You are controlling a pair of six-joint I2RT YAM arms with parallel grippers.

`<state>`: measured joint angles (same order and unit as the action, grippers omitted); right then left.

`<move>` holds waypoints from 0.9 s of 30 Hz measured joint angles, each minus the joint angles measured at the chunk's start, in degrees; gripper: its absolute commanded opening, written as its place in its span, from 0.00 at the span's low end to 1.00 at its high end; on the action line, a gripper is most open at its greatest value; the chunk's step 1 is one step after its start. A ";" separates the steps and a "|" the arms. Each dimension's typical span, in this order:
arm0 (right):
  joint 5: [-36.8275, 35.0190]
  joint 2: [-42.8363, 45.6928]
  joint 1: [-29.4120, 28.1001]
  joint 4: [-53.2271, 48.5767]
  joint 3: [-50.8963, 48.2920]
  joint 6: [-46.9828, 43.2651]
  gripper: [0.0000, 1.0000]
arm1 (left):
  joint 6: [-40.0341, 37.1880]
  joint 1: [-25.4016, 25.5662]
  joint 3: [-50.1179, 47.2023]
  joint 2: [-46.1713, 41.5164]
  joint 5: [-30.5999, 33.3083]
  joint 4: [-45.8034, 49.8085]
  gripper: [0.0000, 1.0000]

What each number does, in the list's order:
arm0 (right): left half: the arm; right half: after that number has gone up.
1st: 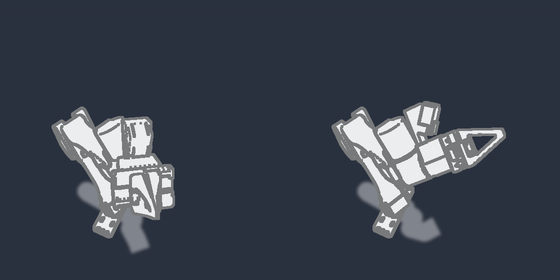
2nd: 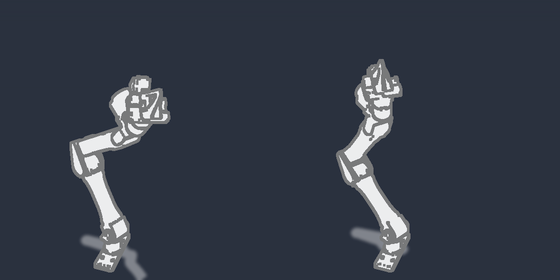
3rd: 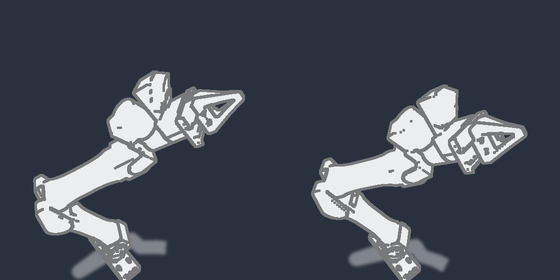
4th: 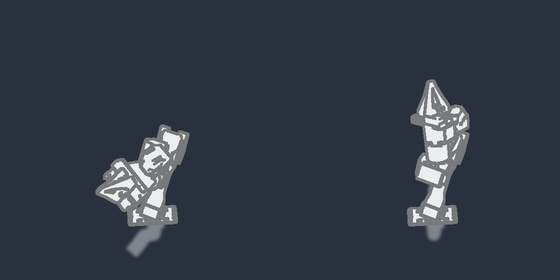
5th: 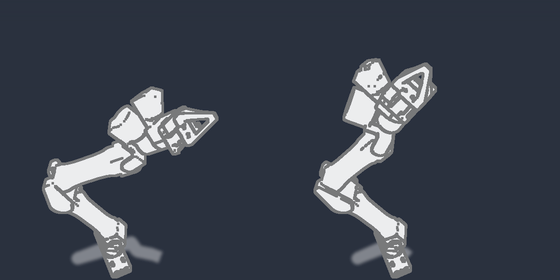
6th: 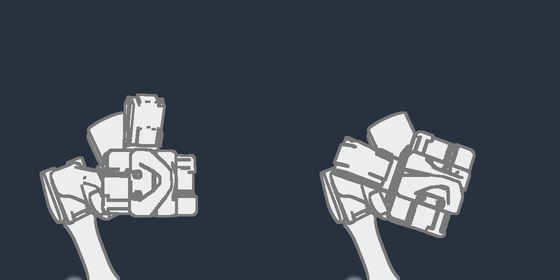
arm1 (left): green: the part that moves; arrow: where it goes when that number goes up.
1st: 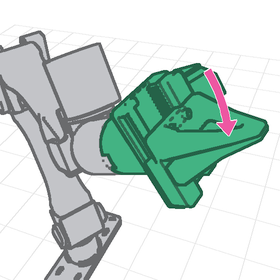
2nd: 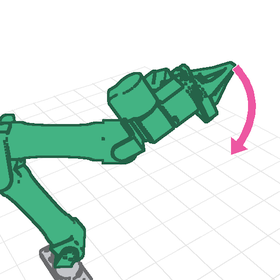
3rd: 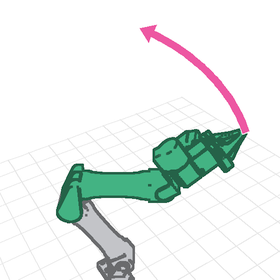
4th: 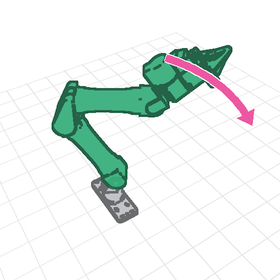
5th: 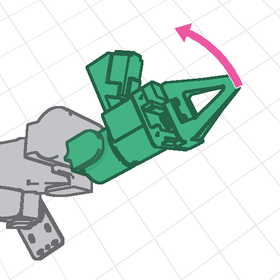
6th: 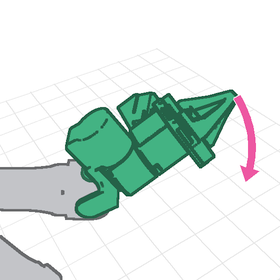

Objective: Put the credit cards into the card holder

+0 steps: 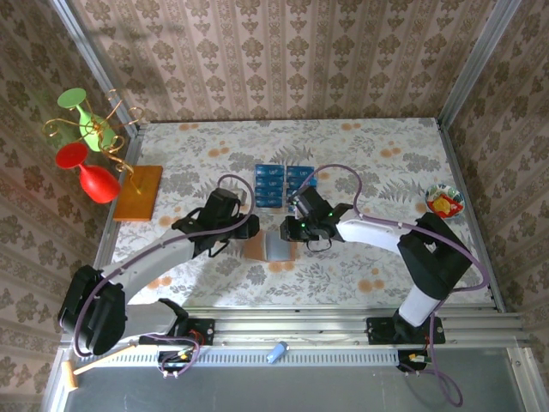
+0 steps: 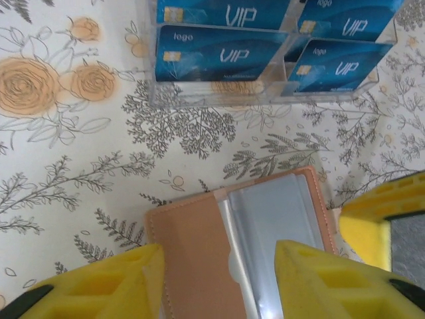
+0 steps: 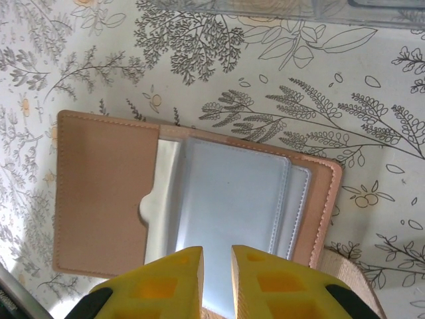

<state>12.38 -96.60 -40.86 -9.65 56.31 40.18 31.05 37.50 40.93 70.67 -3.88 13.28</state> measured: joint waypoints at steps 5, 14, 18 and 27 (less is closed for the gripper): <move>0.04 -2.16 0.00 0.04 0.24 0.00 0.21 | 0.42 0.59 -1.92 1.36 -0.20 -0.02 0.38; 0.04 -4.00 0.00 0.22 0.66 0.00 0.21 | -1.14 0.79 -2.34 8.00 0.74 -0.02 0.22; 0.04 -5.07 0.00 0.37 0.76 0.00 0.20 | -2.05 0.79 -2.34 11.28 1.53 -0.48 0.20; 0.09 -6.34 0.00 0.72 0.74 0.04 0.25 | -3.32 0.79 -2.34 14.03 2.43 -3.21 0.31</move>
<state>12.47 -102.94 -40.86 -8.93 57.06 40.23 27.73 38.28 38.59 84.71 -1.45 10.07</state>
